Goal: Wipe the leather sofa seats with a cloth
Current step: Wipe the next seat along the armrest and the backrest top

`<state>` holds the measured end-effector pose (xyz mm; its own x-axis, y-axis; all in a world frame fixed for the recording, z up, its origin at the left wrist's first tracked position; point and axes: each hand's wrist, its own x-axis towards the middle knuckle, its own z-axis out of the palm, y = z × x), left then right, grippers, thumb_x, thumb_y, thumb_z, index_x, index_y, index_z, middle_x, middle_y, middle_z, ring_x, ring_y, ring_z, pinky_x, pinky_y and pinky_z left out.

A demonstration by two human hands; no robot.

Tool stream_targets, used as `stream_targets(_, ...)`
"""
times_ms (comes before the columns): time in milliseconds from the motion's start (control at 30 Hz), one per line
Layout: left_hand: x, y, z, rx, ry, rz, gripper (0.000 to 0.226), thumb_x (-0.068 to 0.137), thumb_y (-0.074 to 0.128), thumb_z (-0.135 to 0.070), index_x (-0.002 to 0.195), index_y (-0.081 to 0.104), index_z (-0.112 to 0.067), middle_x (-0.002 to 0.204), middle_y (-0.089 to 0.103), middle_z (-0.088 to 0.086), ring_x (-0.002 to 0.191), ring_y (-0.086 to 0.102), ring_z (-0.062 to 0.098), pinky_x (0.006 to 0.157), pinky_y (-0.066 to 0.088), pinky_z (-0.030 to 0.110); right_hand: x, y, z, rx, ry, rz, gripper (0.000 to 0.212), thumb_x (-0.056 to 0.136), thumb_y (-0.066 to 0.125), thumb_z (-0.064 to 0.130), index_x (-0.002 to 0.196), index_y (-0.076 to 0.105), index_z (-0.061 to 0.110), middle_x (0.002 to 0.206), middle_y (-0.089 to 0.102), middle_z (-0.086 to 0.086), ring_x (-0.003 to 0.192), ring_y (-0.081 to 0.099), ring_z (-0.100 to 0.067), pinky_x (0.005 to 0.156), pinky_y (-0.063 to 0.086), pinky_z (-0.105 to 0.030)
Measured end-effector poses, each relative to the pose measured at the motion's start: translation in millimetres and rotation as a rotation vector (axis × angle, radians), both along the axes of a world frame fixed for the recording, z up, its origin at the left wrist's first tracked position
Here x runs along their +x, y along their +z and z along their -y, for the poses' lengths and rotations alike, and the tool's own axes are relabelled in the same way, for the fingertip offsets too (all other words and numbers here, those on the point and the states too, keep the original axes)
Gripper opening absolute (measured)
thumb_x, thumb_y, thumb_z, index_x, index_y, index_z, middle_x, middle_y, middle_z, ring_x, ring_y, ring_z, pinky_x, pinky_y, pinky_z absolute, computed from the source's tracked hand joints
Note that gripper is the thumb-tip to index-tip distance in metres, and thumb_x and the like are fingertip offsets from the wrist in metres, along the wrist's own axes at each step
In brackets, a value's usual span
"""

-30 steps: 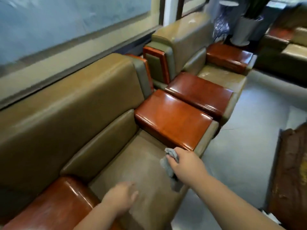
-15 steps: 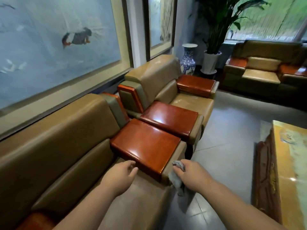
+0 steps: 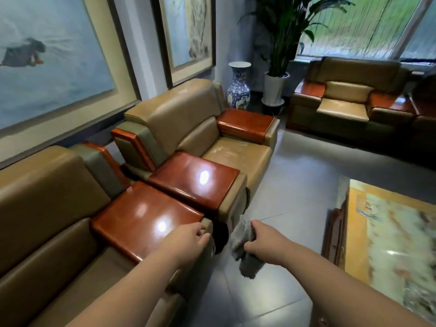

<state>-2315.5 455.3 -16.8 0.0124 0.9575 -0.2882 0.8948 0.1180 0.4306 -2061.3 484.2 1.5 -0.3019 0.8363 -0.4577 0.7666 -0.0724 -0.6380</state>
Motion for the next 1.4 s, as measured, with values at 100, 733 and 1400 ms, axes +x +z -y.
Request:
stream_targets(100,17.2,-7.5,-45.0,-0.005,-0.044,-0.020,0.033,0.103,0.050,-0.048,0.129,0.065,-0.034,0.119,0.071,-0.013,0.109,0.065,0.014,0.091,0.054,0.032,15.3,-11.8,-43.4,0.006,0.007,0.039,0.032,0.084,0.063,0.018,0.116,0.058,0.023,0.108,0.065,0.000,0.095,0.061,-0.012,0.069,0.049,-0.024)
stream_targets(733,5.6,-57.9,-411.3,-0.134,-0.267,-0.094,0.048,0.103,0.047,-0.056,0.143,0.057,-0.031,0.131,0.068,-0.005,0.120,0.063,0.022,0.100,0.053,0.038,9.9,-39.3,-360.8,0.074,-0.147,0.143,0.017,0.101,0.054,0.029,0.091,0.068,0.029,0.088,0.071,0.011,0.083,0.065,-0.006,0.069,0.049,-0.020)
stream_targets(1400,135.1,-124.2,-687.4,-0.306,0.067,-0.048,0.042,0.104,0.049,-0.052,0.136,0.064,-0.029,0.126,0.070,-0.006,0.117,0.065,0.018,0.100,0.050,0.032,164.8,-89.6,-740.3,0.193,0.095,0.273,0.020,0.109,0.040,0.041,0.095,0.048,0.030,0.100,0.059,-0.001,0.087,0.055,-0.021,0.076,0.038,-0.031)
